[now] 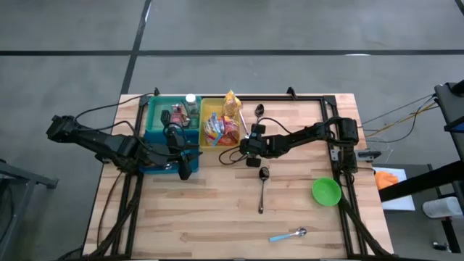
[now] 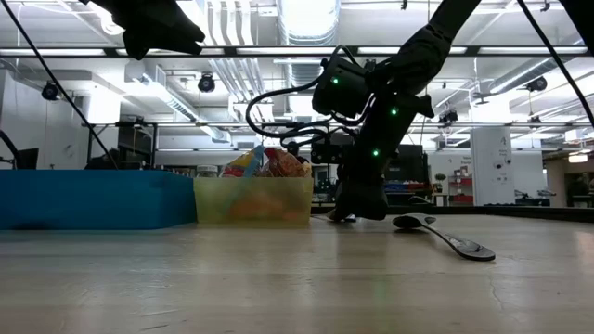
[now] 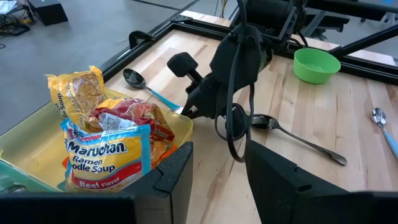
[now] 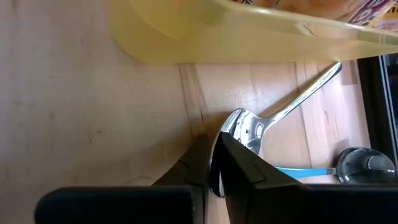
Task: Pick & Place Food Item
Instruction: Put the silver spoon into the blue bin
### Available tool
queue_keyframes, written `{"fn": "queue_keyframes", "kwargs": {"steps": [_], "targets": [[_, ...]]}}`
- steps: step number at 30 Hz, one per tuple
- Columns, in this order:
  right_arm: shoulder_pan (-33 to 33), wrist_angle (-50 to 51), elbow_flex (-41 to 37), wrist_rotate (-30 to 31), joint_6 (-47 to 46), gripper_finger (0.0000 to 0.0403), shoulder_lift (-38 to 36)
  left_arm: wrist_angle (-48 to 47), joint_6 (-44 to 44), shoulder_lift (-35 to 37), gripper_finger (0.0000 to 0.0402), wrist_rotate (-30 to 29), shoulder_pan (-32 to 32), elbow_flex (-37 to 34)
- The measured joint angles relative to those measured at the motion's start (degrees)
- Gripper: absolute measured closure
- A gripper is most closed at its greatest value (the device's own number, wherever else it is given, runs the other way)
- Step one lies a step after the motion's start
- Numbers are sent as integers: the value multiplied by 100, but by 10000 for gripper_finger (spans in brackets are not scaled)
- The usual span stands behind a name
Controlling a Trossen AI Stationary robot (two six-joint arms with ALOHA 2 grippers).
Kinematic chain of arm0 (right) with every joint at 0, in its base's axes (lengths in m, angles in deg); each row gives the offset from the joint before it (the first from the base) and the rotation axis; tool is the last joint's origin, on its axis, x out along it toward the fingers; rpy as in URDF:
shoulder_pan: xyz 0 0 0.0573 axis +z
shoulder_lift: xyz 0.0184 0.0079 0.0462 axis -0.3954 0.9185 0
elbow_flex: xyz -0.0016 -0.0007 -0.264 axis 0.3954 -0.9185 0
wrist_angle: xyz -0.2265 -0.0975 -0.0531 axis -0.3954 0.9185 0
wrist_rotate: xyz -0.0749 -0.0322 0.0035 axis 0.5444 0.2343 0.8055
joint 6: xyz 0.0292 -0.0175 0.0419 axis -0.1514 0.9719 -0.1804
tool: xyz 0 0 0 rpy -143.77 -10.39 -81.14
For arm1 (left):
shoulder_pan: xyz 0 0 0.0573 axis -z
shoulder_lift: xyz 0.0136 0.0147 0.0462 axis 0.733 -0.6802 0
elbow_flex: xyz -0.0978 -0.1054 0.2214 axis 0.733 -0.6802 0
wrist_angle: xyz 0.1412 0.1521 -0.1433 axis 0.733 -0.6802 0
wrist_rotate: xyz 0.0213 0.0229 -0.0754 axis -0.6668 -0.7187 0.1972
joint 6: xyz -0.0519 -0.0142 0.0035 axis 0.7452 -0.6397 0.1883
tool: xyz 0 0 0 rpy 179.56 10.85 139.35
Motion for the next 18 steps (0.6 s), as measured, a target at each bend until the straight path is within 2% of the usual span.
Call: {"fn": "queue_keyframes", "kwargs": {"steps": [9, 18], "targets": [[126, 5, -4, 81, -44, 379, -26, 0, 1, 1, 256, 1, 2, 0], [536, 207, -39, 634, -106, 383, -346, 1, 0, 1, 256, 0, 0, 0]]}}
